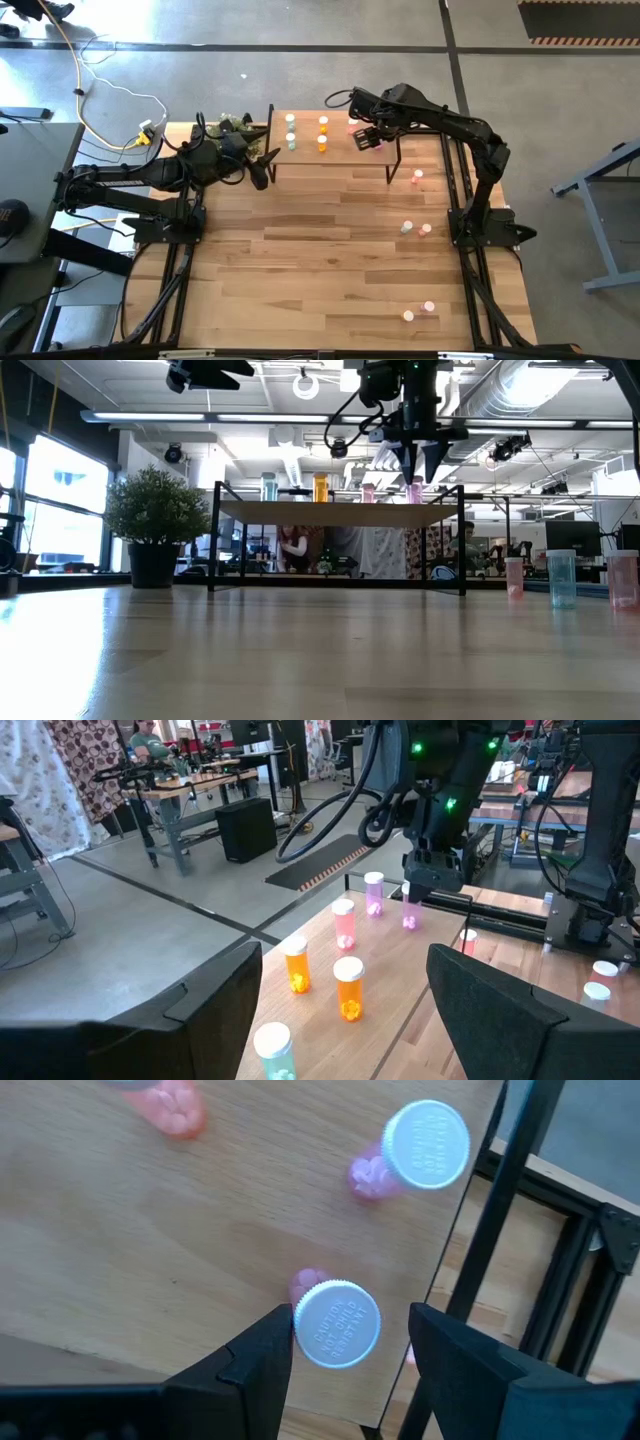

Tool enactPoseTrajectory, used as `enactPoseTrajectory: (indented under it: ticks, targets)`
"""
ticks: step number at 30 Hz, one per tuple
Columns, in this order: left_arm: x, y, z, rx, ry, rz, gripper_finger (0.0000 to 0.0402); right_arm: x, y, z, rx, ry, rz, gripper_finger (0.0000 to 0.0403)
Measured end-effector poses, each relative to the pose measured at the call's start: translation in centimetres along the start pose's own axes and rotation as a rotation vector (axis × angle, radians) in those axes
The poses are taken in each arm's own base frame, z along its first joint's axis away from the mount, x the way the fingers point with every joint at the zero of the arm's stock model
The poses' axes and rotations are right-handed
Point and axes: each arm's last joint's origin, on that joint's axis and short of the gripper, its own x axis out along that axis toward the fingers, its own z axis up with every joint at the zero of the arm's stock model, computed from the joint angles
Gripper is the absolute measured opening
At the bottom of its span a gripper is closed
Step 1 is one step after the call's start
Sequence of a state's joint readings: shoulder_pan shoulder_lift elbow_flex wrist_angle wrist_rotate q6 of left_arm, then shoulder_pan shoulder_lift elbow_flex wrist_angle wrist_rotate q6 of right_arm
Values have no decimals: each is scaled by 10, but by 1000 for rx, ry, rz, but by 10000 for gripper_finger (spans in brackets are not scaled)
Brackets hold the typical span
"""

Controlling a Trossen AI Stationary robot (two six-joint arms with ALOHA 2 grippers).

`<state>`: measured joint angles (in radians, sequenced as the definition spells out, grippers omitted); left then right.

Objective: Pick and place medicine bottles onto shelf by color
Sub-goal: Put the left violet pill bottle on the shelf aligned with the other violet pill bottle, then put the top pink pill bottle on the shelf aligned with the other pink pill bottle

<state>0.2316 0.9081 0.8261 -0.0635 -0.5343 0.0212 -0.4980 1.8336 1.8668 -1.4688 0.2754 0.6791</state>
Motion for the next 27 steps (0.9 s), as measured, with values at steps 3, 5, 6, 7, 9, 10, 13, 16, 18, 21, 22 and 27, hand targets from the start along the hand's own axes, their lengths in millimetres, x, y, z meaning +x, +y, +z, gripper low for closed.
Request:
enactPoseTrajectory:
  ticks: [3,5,6,7,9,10,13,16,18,21,22,27]
  targets:
    - [0,0,0,0,0,0,275,0,-1,-1,-1,5,-12,190]
    - [0,0,0,0,0,0,275,0,-1,-1,-1,5,-12,190]
    - [0,0,0,0,0,0,275,0,-1,-1,-2,5,-12,190]
    - [0,0,0,0,0,0,275,0,-1,-1,-6,5,-11,190]
    - [0,0,0,0,0,0,275,0,-1,-1,-6,4,-10,190]
    - [0,0,0,0,0,0,275,0,-1,-1,-7,3,-9,190]
    - [0,0,0,0,0,0,275,-4,-2,-2,-8,-4,-2,190]
    - [0,0,0,0,0,0,275,-9,-3,-4,-11,-14,8,190]
    - [0,0,0,0,0,0,275,-13,-3,-7,-15,-22,16,190]
    - [0,0,0,12,0,0,275,-21,-2,-12,-13,-30,47,190]
    - [0,0,0,19,0,0,275,-24,-3,-14,-3,-31,61,190]
    - [0,0,0,35,0,0,275,-48,-6,-29,19,-76,129,190]
